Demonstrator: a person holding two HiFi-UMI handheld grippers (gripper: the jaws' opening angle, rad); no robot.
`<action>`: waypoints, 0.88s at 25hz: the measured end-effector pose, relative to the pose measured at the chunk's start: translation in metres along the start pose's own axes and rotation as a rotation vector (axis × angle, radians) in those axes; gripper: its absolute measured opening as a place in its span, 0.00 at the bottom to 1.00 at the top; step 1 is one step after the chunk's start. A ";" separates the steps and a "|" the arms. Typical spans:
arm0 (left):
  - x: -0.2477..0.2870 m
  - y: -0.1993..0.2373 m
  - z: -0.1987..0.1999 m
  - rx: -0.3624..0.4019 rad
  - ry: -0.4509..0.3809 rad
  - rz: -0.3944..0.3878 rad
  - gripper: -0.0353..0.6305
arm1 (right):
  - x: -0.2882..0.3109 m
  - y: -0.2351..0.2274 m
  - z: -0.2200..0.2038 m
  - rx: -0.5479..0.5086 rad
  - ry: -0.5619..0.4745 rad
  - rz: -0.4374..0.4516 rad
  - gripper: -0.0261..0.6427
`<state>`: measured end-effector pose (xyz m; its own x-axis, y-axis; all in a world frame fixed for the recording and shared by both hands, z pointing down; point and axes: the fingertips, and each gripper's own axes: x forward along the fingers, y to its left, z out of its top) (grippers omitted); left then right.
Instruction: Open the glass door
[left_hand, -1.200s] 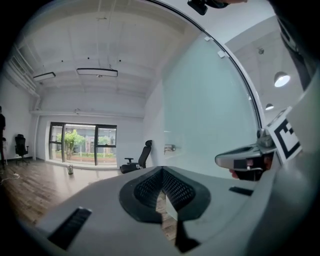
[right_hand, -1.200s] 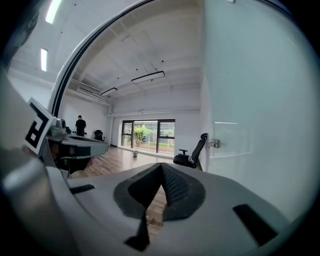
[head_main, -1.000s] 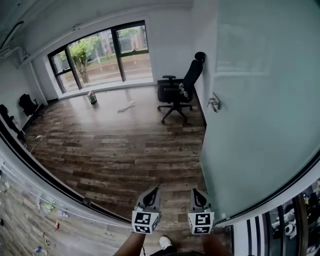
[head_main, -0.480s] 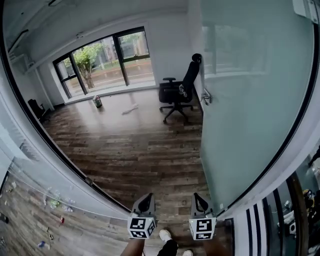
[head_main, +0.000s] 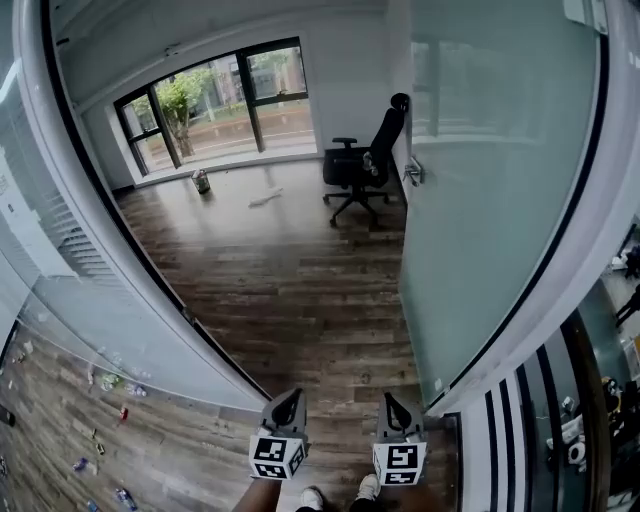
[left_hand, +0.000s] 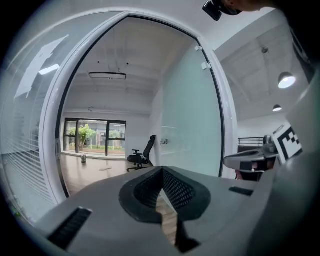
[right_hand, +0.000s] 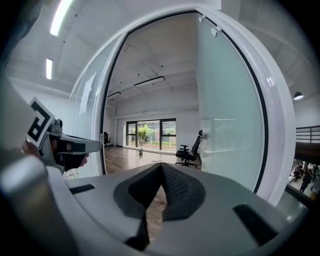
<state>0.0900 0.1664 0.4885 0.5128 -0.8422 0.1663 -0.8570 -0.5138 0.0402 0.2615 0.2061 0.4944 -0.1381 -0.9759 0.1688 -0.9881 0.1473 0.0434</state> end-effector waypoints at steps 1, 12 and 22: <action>-0.006 -0.002 -0.005 -0.001 0.003 -0.012 0.06 | -0.007 0.005 -0.004 -0.007 0.005 -0.007 0.06; -0.143 0.042 -0.005 -0.002 -0.033 -0.077 0.06 | -0.085 0.142 0.008 -0.036 -0.008 -0.042 0.06; -0.227 0.059 -0.017 -0.015 -0.062 -0.065 0.06 | -0.133 0.211 0.011 -0.092 -0.013 -0.031 0.06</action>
<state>-0.0776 0.3300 0.4698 0.5690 -0.8161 0.1011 -0.8223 -0.5654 0.0639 0.0710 0.3651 0.4704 -0.1089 -0.9822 0.1533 -0.9816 0.1306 0.1391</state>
